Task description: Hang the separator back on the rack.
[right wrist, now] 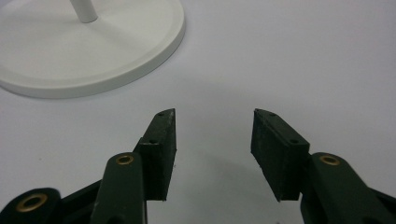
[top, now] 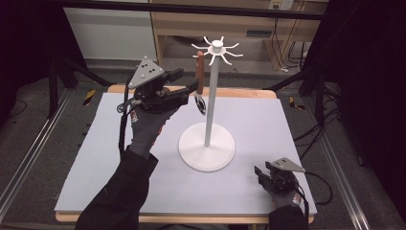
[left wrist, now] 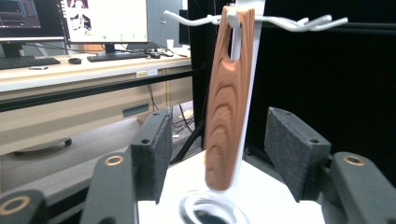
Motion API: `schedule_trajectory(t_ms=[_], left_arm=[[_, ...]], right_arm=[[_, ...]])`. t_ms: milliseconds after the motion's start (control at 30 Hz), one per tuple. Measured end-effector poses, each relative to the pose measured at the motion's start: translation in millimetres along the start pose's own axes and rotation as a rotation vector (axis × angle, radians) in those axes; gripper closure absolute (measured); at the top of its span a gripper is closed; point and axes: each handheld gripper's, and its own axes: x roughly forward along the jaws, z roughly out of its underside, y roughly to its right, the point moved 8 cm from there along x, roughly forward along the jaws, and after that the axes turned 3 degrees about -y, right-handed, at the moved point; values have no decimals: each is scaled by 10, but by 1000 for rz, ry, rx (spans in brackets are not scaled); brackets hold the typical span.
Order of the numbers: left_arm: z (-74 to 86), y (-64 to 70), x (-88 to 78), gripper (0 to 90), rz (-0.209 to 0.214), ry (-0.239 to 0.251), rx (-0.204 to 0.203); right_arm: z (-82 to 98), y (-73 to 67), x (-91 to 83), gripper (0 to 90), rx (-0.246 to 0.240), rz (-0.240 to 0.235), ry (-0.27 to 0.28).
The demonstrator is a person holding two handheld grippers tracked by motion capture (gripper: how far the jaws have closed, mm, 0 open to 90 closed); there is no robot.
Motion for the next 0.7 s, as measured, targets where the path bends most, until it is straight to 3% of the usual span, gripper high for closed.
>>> schedule_trajectory(t_ms=[167,333,400,533,700], left_arm=[[100,-57,-87,356,-12,-14,61],[332,-73,-198,295,-11,-68,38],[420,-120,-224,280,-29,-81,74],[641,-188,-298,259,-63,-131,109],[899,-253,-408,236,-68,-163,97]], right_arm=[[5,2,4,487,-2,6,-4],[10,5,3,450,2,16,-7],[13,10,4,434,7,19,-9],[20,18,12,396,19,31,-14],[23,23,11,371,23,30,-13]])
